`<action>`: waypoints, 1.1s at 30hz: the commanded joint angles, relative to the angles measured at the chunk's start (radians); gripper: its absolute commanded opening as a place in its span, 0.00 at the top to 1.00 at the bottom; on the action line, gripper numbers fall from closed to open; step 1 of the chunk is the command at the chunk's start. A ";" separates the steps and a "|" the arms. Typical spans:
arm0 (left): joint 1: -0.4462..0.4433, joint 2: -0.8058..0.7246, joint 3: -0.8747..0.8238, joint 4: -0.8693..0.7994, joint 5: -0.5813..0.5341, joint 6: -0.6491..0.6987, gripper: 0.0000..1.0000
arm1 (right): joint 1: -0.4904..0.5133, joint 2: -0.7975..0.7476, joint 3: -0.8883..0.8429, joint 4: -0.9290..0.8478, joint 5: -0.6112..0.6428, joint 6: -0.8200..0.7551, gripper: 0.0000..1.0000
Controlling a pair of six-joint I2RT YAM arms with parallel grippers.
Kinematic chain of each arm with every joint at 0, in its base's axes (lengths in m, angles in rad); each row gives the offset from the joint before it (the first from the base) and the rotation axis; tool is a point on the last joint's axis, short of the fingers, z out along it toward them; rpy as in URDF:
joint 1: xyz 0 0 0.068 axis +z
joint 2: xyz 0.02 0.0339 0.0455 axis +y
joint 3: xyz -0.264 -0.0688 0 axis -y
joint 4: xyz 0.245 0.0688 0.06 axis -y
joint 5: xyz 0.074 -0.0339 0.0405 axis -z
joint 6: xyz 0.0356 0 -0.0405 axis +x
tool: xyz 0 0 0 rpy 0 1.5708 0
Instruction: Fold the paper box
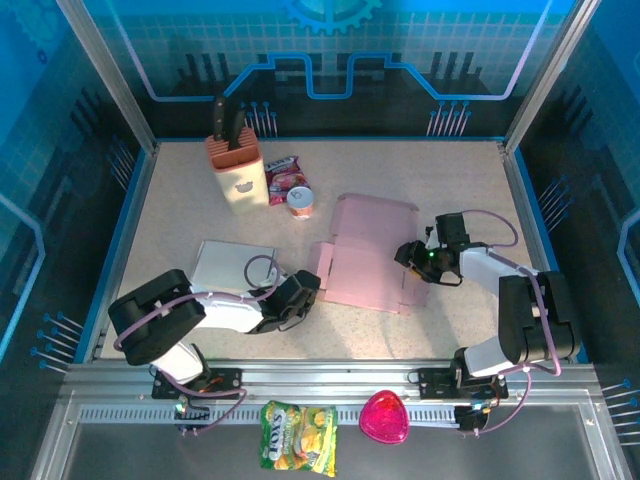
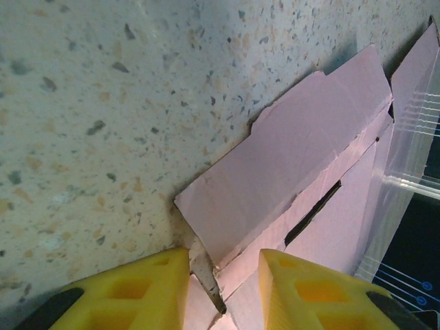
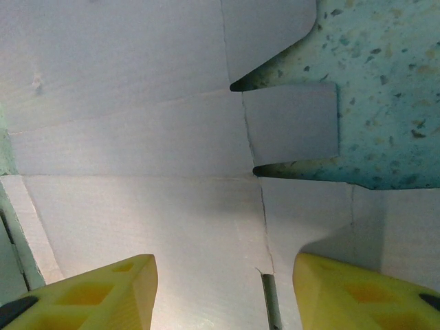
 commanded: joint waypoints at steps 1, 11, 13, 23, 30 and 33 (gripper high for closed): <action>0.016 0.054 0.014 0.050 0.042 -0.028 0.67 | 0.012 -0.007 -0.018 0.004 -0.022 -0.004 0.44; 0.024 0.047 0.019 0.062 0.023 -0.003 0.83 | 0.012 -0.004 -0.019 0.008 -0.029 -0.004 0.44; 0.024 0.032 0.014 0.058 0.015 0.007 0.90 | 0.013 -0.007 -0.018 0.006 -0.028 -0.004 0.44; 0.023 -0.065 0.011 0.013 -0.044 0.041 1.00 | 0.032 -0.292 -0.106 -0.046 -0.010 0.128 0.43; 0.017 -0.068 0.023 0.129 -0.056 0.054 1.00 | 0.304 -0.697 -0.289 -0.056 0.163 0.537 0.39; 0.017 -0.070 0.028 0.161 -0.060 0.058 1.00 | 0.423 -0.874 -0.378 -0.058 0.266 0.733 0.37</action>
